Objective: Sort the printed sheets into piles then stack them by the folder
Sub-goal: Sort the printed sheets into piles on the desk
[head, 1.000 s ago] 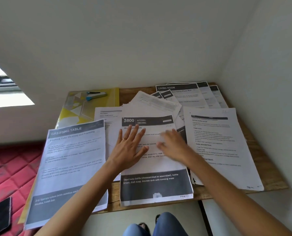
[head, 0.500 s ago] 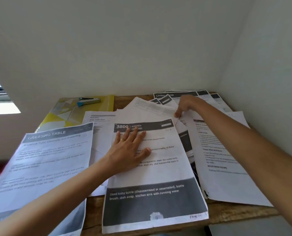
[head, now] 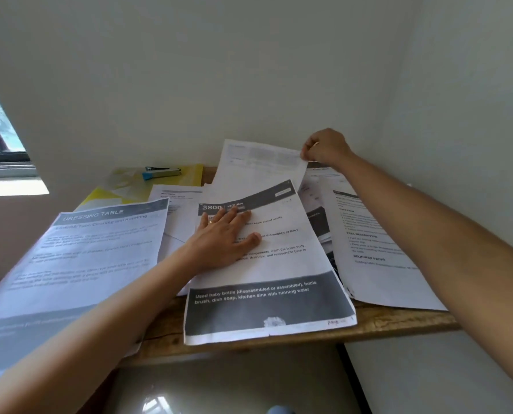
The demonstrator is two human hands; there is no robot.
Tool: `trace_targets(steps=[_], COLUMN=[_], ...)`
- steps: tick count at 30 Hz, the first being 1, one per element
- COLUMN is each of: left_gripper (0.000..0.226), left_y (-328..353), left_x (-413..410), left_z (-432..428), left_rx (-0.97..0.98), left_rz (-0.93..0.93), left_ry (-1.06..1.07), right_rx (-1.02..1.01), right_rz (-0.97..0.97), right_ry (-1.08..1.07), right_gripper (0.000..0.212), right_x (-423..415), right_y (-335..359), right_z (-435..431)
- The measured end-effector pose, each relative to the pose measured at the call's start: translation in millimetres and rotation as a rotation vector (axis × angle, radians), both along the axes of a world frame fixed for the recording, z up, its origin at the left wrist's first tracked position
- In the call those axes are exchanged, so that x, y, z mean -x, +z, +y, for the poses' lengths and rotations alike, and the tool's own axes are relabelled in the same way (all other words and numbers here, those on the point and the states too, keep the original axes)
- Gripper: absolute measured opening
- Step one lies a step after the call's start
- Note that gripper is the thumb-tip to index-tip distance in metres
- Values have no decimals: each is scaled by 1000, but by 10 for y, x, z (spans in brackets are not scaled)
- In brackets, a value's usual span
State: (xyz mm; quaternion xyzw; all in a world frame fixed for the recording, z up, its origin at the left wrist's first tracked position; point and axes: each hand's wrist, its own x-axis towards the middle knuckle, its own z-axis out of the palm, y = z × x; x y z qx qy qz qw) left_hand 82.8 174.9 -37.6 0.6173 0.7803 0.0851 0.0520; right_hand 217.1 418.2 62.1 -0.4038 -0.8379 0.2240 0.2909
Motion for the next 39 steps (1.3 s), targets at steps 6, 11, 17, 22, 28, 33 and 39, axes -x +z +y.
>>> trace_targets(steps=[6, 11, 17, 22, 28, 33, 39], left_gripper=[72, 71, 71, 69, 72, 71, 70], left_y=[-52, -50, -12, -22, -25, 5, 73], left_x=[0, 7, 11, 34, 80, 58, 20], left_z=[-44, -38, -26, 8, 20, 32, 37], left_rx=[-77, -58, -25, -44, -23, 10, 53], left_rz=[-10, 6, 16, 24, 46, 74, 105], left_ry=[23, 36, 29, 49, 46, 37, 37], right_rx=[629, 853, 800, 828, 633, 543, 289], right_rz=[360, 263, 384, 574, 825, 1004, 1121], right_ry=[99, 229, 140, 64, 9, 3, -71], right_gripper=[10, 13, 22, 23, 22, 20, 16], right_x=[25, -66, -90, -103, -160, -288, -516], right_y=[-144, -328, -410, -371, -275, -81, 230], right_z=[-294, -442, -522, -497, -393, -290, -194])
